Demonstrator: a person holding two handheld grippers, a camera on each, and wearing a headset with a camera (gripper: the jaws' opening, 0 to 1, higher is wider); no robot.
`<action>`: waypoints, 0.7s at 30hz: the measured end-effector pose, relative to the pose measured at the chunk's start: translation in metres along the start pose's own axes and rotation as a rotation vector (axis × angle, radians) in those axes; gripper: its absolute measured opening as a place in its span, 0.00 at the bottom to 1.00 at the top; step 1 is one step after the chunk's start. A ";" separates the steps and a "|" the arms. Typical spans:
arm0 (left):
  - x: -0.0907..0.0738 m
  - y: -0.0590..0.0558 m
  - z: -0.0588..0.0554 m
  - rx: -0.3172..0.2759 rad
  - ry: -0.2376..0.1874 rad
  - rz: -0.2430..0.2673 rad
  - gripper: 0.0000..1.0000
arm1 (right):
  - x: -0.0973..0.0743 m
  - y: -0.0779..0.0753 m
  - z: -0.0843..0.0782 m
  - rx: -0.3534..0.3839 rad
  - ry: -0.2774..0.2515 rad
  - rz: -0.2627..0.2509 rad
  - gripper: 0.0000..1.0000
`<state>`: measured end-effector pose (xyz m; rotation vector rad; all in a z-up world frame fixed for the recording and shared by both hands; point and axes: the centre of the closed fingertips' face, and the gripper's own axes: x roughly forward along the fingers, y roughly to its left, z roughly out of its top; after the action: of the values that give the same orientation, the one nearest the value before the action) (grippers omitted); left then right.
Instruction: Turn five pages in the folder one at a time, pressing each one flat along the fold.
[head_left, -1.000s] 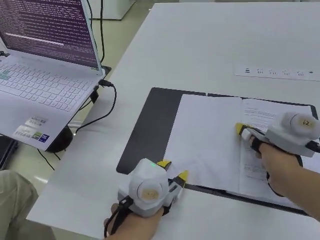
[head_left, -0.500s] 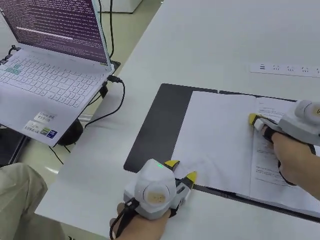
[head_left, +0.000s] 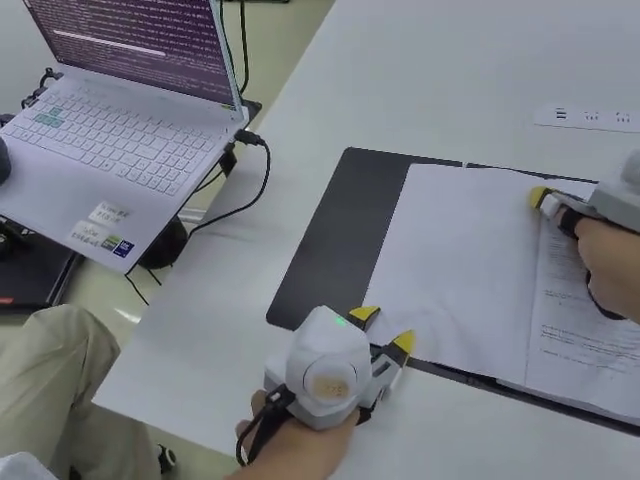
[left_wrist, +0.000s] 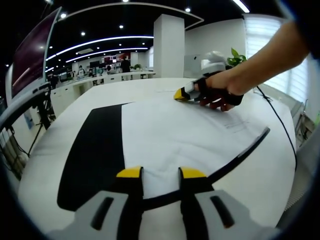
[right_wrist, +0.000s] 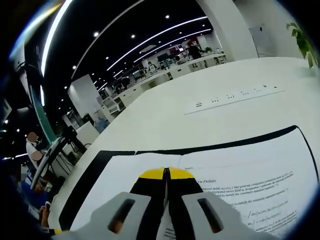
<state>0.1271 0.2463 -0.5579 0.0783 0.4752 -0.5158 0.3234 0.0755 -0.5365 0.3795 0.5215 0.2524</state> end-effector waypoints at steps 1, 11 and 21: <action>0.000 0.000 0.000 -0.002 0.000 0.000 0.27 | 0.005 -0.004 0.003 -0.003 -0.004 -0.004 0.00; -0.001 0.000 0.001 -0.014 0.001 0.003 0.27 | 0.016 -0.010 0.011 -0.028 0.005 -0.033 0.00; -0.001 -0.001 0.001 -0.012 0.007 0.003 0.27 | -0.002 -0.005 -0.005 -0.013 0.013 0.017 0.00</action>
<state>0.1259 0.2455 -0.5564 0.0694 0.4844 -0.5103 0.3201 0.0717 -0.5413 0.3699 0.5291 0.2748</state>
